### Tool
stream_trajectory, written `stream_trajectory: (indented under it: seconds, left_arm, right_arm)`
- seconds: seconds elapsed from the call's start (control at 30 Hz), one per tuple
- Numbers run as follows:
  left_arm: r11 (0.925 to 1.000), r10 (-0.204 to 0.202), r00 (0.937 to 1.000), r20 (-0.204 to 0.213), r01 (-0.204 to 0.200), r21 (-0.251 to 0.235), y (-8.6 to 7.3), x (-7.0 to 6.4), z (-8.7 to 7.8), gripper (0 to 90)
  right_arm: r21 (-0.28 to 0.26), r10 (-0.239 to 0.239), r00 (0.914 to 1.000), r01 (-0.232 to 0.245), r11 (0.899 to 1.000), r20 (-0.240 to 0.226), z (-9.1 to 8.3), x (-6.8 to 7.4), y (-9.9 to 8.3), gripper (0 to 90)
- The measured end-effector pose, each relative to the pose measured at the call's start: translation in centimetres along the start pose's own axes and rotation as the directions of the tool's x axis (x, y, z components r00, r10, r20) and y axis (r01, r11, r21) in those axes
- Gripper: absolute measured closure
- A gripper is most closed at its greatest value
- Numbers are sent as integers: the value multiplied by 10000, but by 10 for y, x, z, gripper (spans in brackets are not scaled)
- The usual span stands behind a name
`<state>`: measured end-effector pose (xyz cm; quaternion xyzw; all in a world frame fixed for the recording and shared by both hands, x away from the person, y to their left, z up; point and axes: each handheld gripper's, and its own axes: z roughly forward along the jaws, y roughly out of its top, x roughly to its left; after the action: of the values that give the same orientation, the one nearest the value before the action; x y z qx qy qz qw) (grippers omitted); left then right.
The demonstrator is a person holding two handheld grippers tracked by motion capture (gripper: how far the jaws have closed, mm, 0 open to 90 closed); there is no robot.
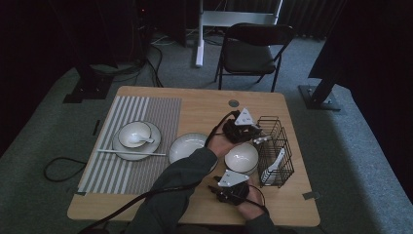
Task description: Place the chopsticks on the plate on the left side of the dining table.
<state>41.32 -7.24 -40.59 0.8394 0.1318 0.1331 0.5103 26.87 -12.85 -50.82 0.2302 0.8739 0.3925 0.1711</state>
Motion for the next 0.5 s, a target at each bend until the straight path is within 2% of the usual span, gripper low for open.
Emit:
stream_trajectory:
  seconds: [0.33,0.5]
  left_arm:
    - [9999,128,9991,-412,-133,-108,2,1,-7,842]
    - [9996,112,9990,-423,-124,-265,4,3,-15,846]
  right_arm:
    - [-25,-25,10000,25,10000,19,-1,-1,0,587]
    - [-33,-3,10000,3,10000,9,-1,0,0,587]
